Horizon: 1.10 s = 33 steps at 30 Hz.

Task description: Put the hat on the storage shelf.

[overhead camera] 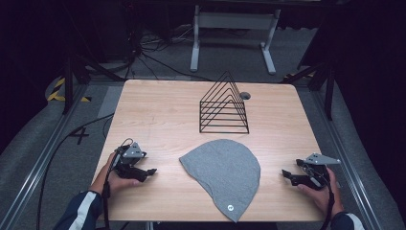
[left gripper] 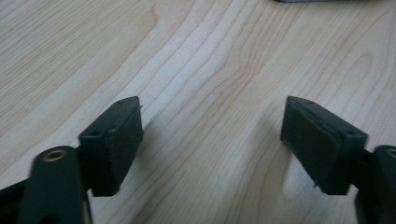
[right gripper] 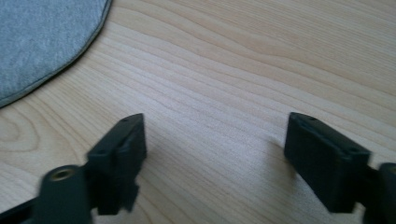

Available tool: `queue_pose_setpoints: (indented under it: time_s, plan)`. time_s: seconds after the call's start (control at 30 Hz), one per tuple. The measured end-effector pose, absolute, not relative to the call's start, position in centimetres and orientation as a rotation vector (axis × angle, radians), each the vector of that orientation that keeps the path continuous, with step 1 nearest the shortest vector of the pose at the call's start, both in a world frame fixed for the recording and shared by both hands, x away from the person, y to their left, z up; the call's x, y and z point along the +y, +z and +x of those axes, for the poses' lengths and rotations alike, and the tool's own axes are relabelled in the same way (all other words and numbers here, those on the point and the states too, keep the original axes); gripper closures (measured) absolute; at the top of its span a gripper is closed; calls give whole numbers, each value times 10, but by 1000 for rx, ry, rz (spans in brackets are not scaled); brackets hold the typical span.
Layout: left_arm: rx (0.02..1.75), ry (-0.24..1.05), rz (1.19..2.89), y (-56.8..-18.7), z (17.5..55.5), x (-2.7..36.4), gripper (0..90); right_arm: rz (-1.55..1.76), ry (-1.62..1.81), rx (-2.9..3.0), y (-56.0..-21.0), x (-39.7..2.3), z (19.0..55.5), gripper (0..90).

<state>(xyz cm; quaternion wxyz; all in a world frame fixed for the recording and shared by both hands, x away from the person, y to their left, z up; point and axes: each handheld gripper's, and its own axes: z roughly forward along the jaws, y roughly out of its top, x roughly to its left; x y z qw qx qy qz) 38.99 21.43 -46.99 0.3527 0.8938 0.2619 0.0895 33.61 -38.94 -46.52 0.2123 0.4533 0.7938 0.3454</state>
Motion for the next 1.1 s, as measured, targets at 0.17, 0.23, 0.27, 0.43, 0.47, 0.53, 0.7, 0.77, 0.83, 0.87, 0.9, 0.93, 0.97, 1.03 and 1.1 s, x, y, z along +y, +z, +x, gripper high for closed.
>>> queue_pose_setpoints:
  time_s: [0.17, 0.23, 0.27, 0.43, 0.47, 0.53, 0.7, 0.77, 0.83, 0.87, 0.9, 0.93, 0.97, 1.03, 1.1]
  plan:
    - [631, 242, 2235, -452, 398, 198, 292, 1210, 996, 2233, -459, -379, 334, 408]
    - [612, 244, 2241, -450, 399, 192, 298, 1199, 1009, 2236, -457, -375, 333, 426]
    - [596, 236, 2239, -448, 402, 184, 309, 1176, 1020, 2246, -454, -371, 332, 468]
    - [477, 212, 2312, -449, 414, 145, 407, 1030, 1091, 2321, -443, -335, 322, 633]
    - [477, 212, 2312, -449, 414, 145, 430, 1030, 1091, 2321, -443, -335, 322, 633]
    - [442, 204, 2313, -449, 417, 133, 445, 980, 1099, 2352, -442, -322, 318, 690]
    - [380, 199, 2328, -451, 422, 108, 483, 853, 1144, 2455, -444, -291, 306, 809]
    - [372, 206, 2336, -453, 424, 101, 487, 814, 1146, 2485, -445, -281, 302, 835]
    - [371, 193, 2330, -455, 425, 96, 493, 769, 1152, 2512, -446, -271, 297, 855]
    - [372, 191, 2334, -457, 425, 92, 498, 743, 1162, 2530, -447, -265, 293, 856]
    - [372, 191, 2334, -457, 425, 92, 502, 743, 1162, 2530, -447, -265, 293, 856]
    - [361, 183, 2336, -458, 426, 90, 509, 731, 1176, 2554, -449, -258, 289, 866]
    - [365, 173, 2341, -459, 425, 89, 509, 731, 1176, 2554, -449, -258, 289, 874]
    - [364, 160, 2357, -462, 425, 86, 511, 702, 1158, 2577, -451, -252, 287, 874]
    - [361, 149, 2362, -465, 424, 86, 515, 681, 1133, 2604, -454, -247, 285, 874]
